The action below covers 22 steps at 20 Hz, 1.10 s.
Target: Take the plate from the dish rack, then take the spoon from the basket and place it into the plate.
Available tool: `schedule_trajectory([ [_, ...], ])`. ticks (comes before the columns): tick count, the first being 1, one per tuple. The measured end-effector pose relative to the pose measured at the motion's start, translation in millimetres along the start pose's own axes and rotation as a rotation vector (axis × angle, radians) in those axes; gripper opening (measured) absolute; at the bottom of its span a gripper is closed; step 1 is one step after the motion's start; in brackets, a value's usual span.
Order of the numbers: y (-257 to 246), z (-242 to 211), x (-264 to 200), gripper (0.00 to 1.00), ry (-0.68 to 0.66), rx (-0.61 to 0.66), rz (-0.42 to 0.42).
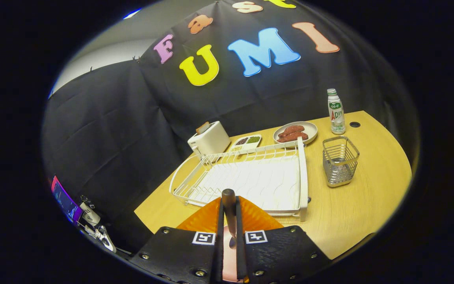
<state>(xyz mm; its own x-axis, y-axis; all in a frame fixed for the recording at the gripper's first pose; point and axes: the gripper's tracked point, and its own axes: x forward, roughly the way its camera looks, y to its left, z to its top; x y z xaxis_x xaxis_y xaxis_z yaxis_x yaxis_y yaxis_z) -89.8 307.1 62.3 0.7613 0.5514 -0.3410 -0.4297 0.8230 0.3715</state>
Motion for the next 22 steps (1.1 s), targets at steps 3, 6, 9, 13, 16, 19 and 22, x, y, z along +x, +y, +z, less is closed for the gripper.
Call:
schedule_trajectory([
  [3,7,-11,1,0.13,-0.018,-0.008,-0.029],
  [6,16,-27,3,0.13,-0.006,-0.020,-0.029],
  [9,18,-28,-1,0.13,-0.026,-0.061,-0.046],
  [13,18,-30,-6,0.13,-0.036,-0.088,-0.058],
  [16,15,-24,-11,0.14,-0.058,-0.088,-0.066],
  [19,11,-13,-15,0.19,-0.088,-0.103,-0.080],
  [22,8,-8,-19,0.19,-0.101,-0.102,-0.086],
])
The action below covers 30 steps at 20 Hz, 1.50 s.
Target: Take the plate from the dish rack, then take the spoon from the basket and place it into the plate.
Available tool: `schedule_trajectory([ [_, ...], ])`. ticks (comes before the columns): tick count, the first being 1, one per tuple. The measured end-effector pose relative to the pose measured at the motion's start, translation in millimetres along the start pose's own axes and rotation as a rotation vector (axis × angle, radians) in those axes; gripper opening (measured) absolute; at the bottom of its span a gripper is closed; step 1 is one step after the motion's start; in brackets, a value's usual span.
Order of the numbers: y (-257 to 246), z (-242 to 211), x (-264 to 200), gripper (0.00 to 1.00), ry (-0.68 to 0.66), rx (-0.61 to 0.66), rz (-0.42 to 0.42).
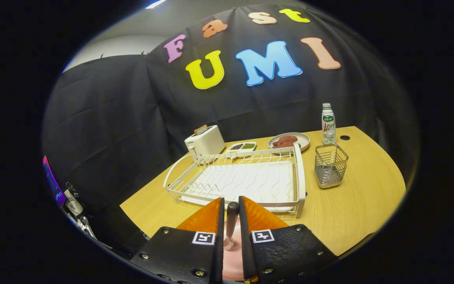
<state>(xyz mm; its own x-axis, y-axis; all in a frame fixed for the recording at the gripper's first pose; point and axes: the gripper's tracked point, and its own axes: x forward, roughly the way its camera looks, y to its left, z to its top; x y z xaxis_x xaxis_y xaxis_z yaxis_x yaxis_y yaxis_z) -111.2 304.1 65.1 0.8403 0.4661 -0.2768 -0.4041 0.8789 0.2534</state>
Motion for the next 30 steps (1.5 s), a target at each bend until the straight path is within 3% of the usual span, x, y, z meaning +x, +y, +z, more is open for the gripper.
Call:
schedule_trajectory([
  [18,-9,36,-25,0.19,-0.088,-0.069,-0.015],
  [22,-19,94,-42,0.19,-0.215,-0.140,-0.045],
  [26,-43,180,-67,0.19,-0.391,-0.246,-0.119],
  [30,-69,239,-90,0.19,-0.486,-0.243,-0.182],
])
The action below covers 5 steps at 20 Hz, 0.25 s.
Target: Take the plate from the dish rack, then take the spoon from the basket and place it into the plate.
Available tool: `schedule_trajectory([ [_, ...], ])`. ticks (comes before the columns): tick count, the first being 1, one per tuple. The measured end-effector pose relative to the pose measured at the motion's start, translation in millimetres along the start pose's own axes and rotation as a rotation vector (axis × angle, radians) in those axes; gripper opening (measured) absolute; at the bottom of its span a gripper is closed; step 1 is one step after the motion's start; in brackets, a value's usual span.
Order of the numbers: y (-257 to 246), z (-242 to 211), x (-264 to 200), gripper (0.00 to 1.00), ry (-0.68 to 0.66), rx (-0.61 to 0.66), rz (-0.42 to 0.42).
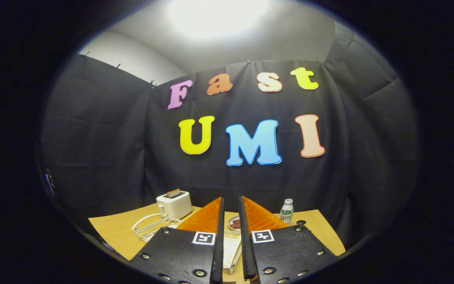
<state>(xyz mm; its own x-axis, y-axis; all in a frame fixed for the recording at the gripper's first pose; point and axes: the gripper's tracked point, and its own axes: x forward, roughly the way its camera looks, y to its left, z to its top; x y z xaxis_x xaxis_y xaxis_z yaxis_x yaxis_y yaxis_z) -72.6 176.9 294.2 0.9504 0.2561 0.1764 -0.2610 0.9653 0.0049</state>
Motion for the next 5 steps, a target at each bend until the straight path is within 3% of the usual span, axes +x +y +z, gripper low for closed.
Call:
schedule_trajectory([
  [5,-45,35,4,0.19,-0.050,-0.038,-0.090],
])
